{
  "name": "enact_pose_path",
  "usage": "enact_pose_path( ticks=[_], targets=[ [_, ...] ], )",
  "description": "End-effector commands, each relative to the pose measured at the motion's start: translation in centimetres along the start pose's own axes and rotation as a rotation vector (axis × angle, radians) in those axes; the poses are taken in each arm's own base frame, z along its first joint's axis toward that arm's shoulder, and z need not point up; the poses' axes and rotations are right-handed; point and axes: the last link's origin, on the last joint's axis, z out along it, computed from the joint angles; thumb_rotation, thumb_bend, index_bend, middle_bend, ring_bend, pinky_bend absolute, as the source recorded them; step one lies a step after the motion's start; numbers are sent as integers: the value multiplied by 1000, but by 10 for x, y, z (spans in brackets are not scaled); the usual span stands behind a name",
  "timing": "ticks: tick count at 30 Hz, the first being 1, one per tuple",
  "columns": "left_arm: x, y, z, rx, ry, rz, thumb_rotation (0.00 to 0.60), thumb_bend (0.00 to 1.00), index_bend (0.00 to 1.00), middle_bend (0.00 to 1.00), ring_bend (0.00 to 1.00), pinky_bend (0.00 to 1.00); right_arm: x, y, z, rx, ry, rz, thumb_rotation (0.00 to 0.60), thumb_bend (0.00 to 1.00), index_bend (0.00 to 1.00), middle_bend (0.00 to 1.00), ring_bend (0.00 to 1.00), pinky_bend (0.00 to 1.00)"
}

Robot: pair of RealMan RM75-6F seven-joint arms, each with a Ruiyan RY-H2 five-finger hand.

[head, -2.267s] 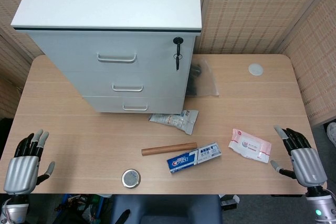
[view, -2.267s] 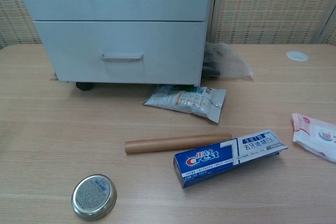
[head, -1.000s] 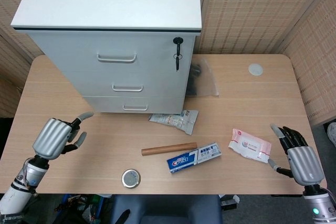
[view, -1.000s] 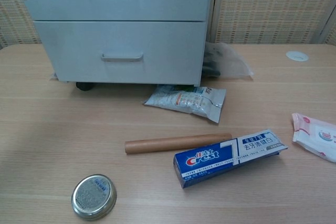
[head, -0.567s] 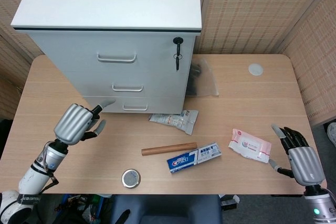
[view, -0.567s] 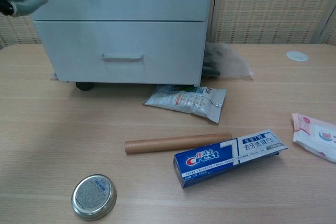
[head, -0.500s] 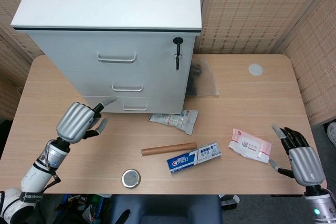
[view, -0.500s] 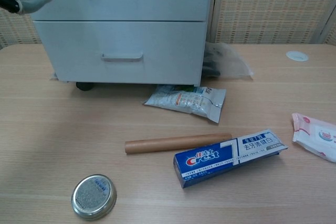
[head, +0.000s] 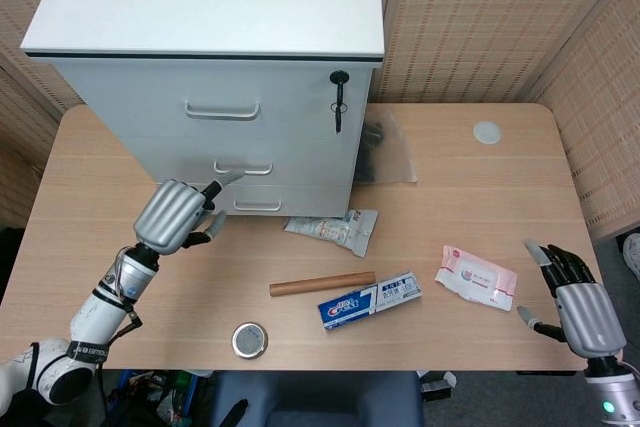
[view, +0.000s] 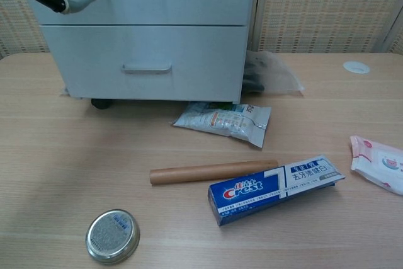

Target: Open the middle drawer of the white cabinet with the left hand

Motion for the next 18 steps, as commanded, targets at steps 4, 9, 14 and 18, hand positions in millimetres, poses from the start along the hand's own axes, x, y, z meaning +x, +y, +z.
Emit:
enact_pose_path(
  ticks=[4, 9, 14, 18],
  targets=[
    [-2, -2, 9, 12, -8, 0, 600, 495, 158, 925, 966, 1000, 1, 1, -1, -7, 3, 2, 600, 187, 0, 150, 85, 118],
    [-4, -4, 12, 21, -14, 1, 600, 495, 160, 925, 966, 1000, 0, 3, -1, -10, 0, 2, 600, 188, 0, 150, 85, 117],
    [-5, -5, 14, 27, -26, 8, 600, 495, 164, 924, 966, 1000, 0, 3, 0, -10, -1, 3, 600, 188, 0, 151, 85, 118],
    [-6, -5, 15, 29, -34, 11, 600, 495, 169, 924, 966, 1000, 0, 4, 0, -12, -1, 3, 600, 188, 0, 150, 85, 118]
  ],
)
